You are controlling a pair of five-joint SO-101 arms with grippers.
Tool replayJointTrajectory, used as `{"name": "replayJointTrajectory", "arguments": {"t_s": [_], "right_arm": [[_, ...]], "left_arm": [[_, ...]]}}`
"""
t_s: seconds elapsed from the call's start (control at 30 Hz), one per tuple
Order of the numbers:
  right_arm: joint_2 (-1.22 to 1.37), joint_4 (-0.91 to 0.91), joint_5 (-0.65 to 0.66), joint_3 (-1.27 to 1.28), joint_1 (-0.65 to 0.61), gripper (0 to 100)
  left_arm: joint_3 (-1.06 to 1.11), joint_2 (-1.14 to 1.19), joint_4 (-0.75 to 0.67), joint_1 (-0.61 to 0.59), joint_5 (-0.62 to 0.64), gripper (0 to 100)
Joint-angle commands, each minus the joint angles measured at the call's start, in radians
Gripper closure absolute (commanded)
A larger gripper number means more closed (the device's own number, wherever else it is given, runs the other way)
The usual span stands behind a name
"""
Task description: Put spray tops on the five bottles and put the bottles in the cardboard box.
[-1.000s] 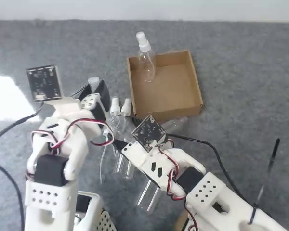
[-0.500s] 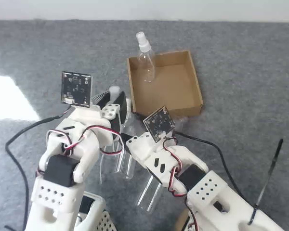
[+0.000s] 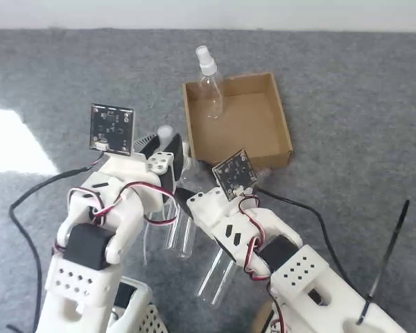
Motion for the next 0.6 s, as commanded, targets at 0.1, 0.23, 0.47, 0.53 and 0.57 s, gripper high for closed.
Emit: {"name": "replayJointTrajectory", "arguments": {"t_s": [0.1,0.23,0.47,0.53,0.57], "right_arm": [[-0.047,-0.027,-0.018,-0.028,0.059,99.3],[-0.047,-0.027,-0.018,-0.028,0.059,99.3],[-0.047,-0.027,-0.018,-0.028,0.056,99.3],[-0.047,-0.027,-0.017,-0.028,0.056,99.3],[-0.047,-0.027,-0.017,-0.028,0.056,99.3]], "left_arm": [[0.027,0.002,0.014,0.086,-0.014,99],[0.056,0.002,-0.021,0.094,-0.012,99],[0.044,0.002,-0.015,0.095,-0.011,99],[0.036,0.0,-0.012,0.095,-0.015,99],[0.033,0.0,-0.011,0.095,-0.015,99]]}}
